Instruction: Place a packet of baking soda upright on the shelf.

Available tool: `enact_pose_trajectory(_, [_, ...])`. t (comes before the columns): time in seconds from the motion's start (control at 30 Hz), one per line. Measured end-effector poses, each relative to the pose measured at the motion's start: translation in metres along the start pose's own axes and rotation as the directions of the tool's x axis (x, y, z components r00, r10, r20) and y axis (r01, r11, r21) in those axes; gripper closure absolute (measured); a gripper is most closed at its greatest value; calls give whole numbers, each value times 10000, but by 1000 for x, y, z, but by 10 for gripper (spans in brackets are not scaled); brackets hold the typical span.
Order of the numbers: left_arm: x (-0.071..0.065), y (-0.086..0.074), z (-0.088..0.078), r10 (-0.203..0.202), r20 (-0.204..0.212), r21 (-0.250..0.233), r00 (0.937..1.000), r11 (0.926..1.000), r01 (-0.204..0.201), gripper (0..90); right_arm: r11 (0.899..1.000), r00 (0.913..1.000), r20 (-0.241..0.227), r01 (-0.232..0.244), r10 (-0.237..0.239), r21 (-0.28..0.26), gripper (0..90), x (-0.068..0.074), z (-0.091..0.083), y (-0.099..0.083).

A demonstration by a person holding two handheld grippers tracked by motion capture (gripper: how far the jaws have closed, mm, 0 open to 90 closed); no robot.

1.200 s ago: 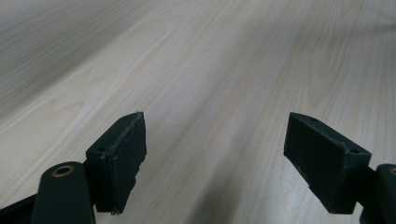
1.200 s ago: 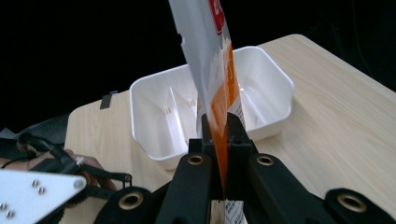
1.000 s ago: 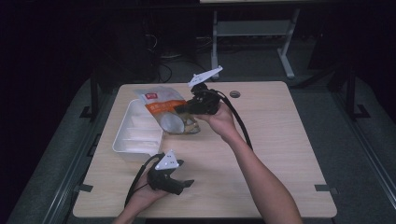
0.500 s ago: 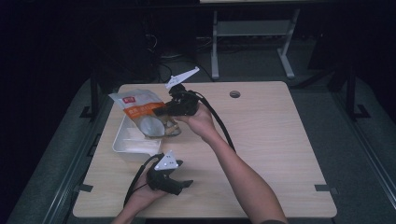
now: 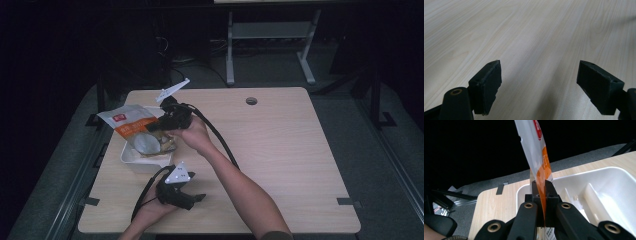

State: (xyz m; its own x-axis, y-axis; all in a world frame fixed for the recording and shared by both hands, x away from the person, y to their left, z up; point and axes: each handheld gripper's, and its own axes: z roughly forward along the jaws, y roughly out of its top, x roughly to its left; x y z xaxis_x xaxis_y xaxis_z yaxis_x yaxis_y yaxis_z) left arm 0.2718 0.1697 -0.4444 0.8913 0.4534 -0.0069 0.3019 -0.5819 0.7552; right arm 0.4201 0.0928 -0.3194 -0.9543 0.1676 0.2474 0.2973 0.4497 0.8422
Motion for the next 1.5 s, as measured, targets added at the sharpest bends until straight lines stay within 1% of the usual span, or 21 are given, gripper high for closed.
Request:
enact_pose_trajectory(0.17, [0, 0, 0, -24, 33, 56, 10000, 10000, 24, 195, 9998, 9999, -153, -12, 15, 201, 894, -2, 11, 0])
enact_pose_trajectory(0.33, [-1, 0, 1, 42, 9, 108, 10000, 9999, -42, 187, 9986, 9991, -424, -60, 83, 533, 894, -7, 29, -4])
enact_pose_trajectory(0.5, [0, 0, 1, 48, 7, 134, 10000, 9999, -48, 187, 9982, 9975, -699, -94, 136, 598, 893, -10, 40, -8])
enact_pose_trajectory(0.57, [1, 0, 1, 106, 7, 176, 9999, 9998, -106, 187, 9984, 9955, -928, -143, 193, 540, 893, -12, 44, -10])
enact_pose_trajectory(0.63, [1, 0, 1, 87, 24, 185, 10000, 9998, -87, 187, 9988, 9939, -1044, -321, 357, 366, 892, -16, 48, -14])
enact_pose_trajectory(0.67, [1, 0, 1, 116, 2, 206, 9999, 9997, -116, 186, 9979, 9911, -1171, -605, 626, 213, 892, -20, 51, -19])
enact_pose_trajectory(0.73, [1, 0, 1, 114, -1, 181, 9999, 9998, -114, 185, 9969, 9900, -1179, -765, 779, 170, 891, -22, 53, -23])
enact_pose_trajectory(0.83, [0, 0, 1, 107, -4, 186, 9999, 9998, -107, 185, 9951, 9903, -993, -946, 972, 300, 876, -26, 58, -33])
enact_pose_trajectory(0.87, [0, 0, 1, 82, -1, 160, 10000, 9998, -82, 186, 9920, 9861, -1086, -1266, 1259, 3, 843, -29, 55, -38])
enact_pose_trajectory(0.93, [0, 0, 1, 71, 3, 160, 10000, 9998, -71, 185, 9920, 9873, -970, -1258, 1258, 60, 817, -28, 53, -38])
enact_pose_trajectory(0.97, [0, 1, 1, 87, 7, 178, 10000, 9998, -87, 185, 9950, 9941, -584, -887, 913, 451, 795, -27, 50, -39])
enact_pose_trajectory(1.0, [0, 1, 1, 87, 7, 178, 10000, 9998, -87, 185, 9950, 9941, -584, -887, 913, 451, 795, -27, 50, -39])
enact_pose_trajectory(1.03, [0, 1, 2, 95, 15, 215, 10000, 9997, -95, 185, 9935, 9983, -264, -496, 526, 1023, 765, -25, 48, -39])
enact_pose_trajectory(1.07, [0, 1, 2, 95, 15, 215, 10000, 9997, -95, 185, 9935, 9983, -264, -496, 526, 1023, 765, -25, 48, -39])
enact_pose_trajectory(1.1, [-1, 1, 2, 100, 19, 207, 9999, 9997, -101, 185, 9880, 9994, -178, -276, 307, 1523, 763, -24, 46, -42])
enact_pose_trajectory(1.13, [-1, 1, 2, 100, 19, 207, 9999, 9997, -101, 185, 9837, 9995, -183, -203, 240, 1784, 762, -23, 46, -44])
enact_pose_trajectory(1.17, [-1, 1, 2, 124, 25, 223, 9999, 9997, -125, 185, 9837, 9995, -183, -203, 240, 1784, 762, -23, 46, -44])
enact_pose_trajectory(1.2, [-2, 1, 3, 100, 38, 229, 9999, 9997, -101, 185, 9775, 10000, 58, -35, 24, 2110, 777, -21, 45, -49])
enact_pose_trajectory(1.3, [-2, 1, 4, 89, 26, 262, 10000, 9996, -90, 184, 9797, 10000, 52, -70, 61, 2005, 800, -21, 42, -52])
enact_pose_trajectory(1.33, [-2, 1, 4, 111, 38, 295, 9999, 9995, -112, 184, 9806, 9999, 33, -118, 114, 1957, 831, -22, 40, -54])
enact_pose_trajectory(1.5, [-3, 2, 5, 108, 48, 291, 9999, 9995, -109, 184, 9785, 9999, 55, -124, 115, 2057, 867, -21, 41, -55])
